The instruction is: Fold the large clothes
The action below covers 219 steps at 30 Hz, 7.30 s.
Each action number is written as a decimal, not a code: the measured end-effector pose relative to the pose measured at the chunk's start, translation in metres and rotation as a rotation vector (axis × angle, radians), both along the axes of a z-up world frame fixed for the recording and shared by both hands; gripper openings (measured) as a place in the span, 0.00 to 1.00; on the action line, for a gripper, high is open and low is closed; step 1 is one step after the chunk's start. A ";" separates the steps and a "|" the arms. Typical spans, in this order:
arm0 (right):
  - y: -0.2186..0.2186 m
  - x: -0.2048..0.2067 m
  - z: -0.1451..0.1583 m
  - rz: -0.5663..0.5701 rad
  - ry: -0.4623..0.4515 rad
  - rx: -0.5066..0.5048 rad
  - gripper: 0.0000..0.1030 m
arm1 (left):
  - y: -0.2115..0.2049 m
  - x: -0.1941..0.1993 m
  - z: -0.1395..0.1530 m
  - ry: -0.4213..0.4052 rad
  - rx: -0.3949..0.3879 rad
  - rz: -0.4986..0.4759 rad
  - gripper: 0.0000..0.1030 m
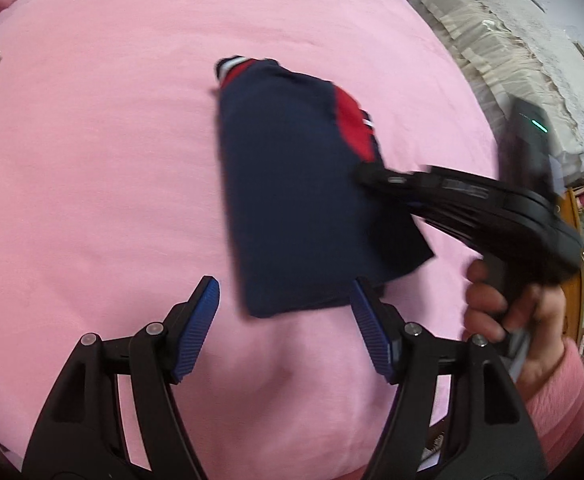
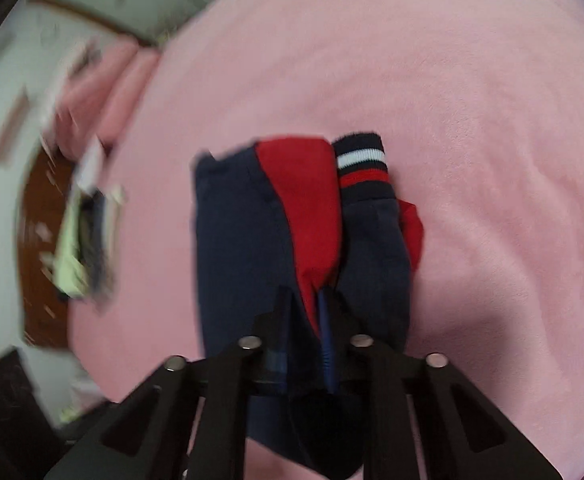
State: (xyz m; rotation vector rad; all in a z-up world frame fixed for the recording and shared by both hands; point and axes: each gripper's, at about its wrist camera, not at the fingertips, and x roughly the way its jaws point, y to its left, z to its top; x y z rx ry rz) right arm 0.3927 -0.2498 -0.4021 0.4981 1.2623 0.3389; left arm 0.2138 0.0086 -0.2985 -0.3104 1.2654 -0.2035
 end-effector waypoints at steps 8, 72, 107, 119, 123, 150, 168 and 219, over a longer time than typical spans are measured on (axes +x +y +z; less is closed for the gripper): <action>-0.028 -0.050 0.035 -0.162 -0.127 -0.064 0.06 | 0.018 0.003 0.001 0.000 -0.003 0.028 0.63; -0.059 -0.106 0.014 -0.243 0.030 -0.190 0.01 | -0.028 0.068 0.016 -0.020 0.502 0.031 0.53; 0.040 -0.127 0.116 0.096 0.035 -0.467 0.85 | -0.010 -0.025 0.046 0.151 0.367 -0.065 0.71; 0.005 -0.060 0.057 0.008 0.109 -0.445 0.85 | 0.000 0.059 -0.028 0.218 0.028 -0.085 0.71; 0.004 -0.042 0.040 0.027 0.122 -0.396 0.85 | 0.007 0.076 -0.056 0.206 -0.136 -0.060 0.71; -0.023 -0.004 -0.029 0.016 0.230 -0.049 0.87 | 0.016 0.077 -0.104 0.233 -0.387 0.051 0.82; -0.064 -0.019 -0.039 -0.004 0.198 0.468 0.37 | 0.042 0.065 -0.064 0.219 -0.518 0.051 0.52; 0.739 0.080 -0.018 0.485 -0.015 0.409 0.42 | 0.710 0.116 0.116 -0.089 0.190 0.311 0.57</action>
